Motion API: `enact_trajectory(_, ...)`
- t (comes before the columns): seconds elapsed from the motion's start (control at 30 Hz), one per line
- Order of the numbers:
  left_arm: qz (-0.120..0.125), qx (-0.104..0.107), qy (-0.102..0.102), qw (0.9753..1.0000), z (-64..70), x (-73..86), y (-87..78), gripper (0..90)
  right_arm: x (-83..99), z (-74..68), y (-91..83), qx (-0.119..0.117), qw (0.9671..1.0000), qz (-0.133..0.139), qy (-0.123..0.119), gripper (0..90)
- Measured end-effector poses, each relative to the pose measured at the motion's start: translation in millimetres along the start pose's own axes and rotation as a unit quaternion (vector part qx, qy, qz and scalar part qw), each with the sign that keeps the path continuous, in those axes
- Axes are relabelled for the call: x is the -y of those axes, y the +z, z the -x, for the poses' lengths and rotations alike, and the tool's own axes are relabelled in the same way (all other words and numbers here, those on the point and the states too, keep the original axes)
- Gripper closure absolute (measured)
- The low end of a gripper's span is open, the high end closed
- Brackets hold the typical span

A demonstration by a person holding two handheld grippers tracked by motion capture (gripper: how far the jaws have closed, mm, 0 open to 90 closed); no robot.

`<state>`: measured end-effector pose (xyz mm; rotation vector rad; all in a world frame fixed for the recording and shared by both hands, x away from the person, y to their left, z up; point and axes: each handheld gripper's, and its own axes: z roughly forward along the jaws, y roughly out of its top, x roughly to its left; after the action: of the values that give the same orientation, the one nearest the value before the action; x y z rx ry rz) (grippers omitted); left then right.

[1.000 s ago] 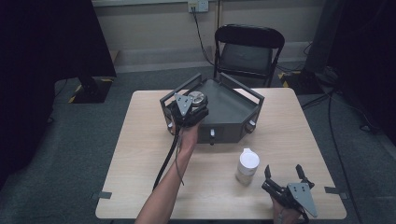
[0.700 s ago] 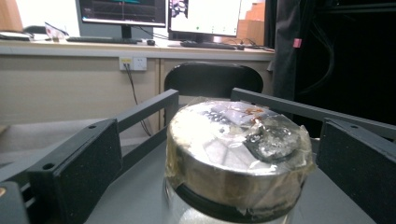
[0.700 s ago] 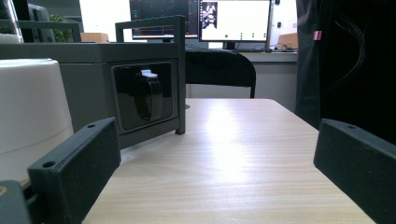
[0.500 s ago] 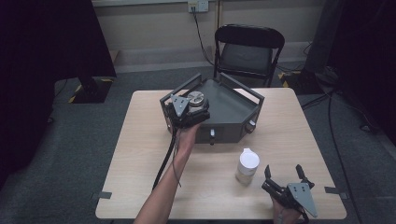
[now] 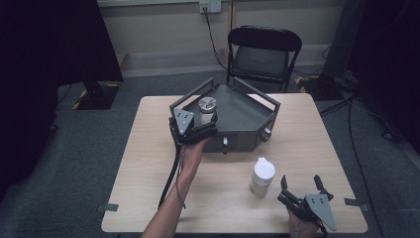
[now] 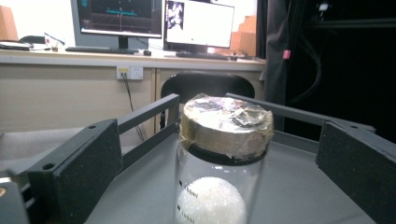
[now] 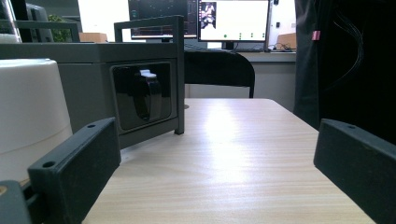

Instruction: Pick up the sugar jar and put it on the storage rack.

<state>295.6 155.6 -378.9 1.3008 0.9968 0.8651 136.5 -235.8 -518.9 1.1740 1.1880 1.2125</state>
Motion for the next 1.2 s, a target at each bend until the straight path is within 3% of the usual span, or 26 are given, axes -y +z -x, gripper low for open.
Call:
enact_trajectory(0.23,0.015,0.006,-0.008,0.9998,-5.1,1.4,-26.5,0.0,0.0,-0.2,0.0,0.001,1.0000,0.000,0.000,0.0)
enact_trajectory(0.4,0.025,0.005,-0.002,0.9997,-2.9,8.2,-44.1,0.0,0.0,-0.5,0.0,0.001,1.0000,0.000,0.000,0.0)
enact_trajectory(0.6,0.017,0.015,-0.010,0.9997,-2.9,20.7,-61.4,0.0,0.1,-0.5,0.0,0.001,1.0000,0.000,0.000,0.0)
enact_trajectory(0.83,0.017,0.013,-0.015,0.9997,-0.2,35.8,-77.1,0.0,0.1,-0.5,0.0,0.001,1.0000,0.000,0.001,0.0)
enact_trajectory(1.13,0.035,-0.002,-0.003,0.9994,3.2,54.7,-99.4,0.0,0.1,-0.8,-0.1,0.002,1.0000,0.000,0.000,0.0)
enact_trajectory(1.2,0.029,-0.004,-0.005,0.9996,2.2,58.5,-101.7,0.0,0.1,-0.6,-0.1,0.001,1.0000,0.000,0.000,0.0)
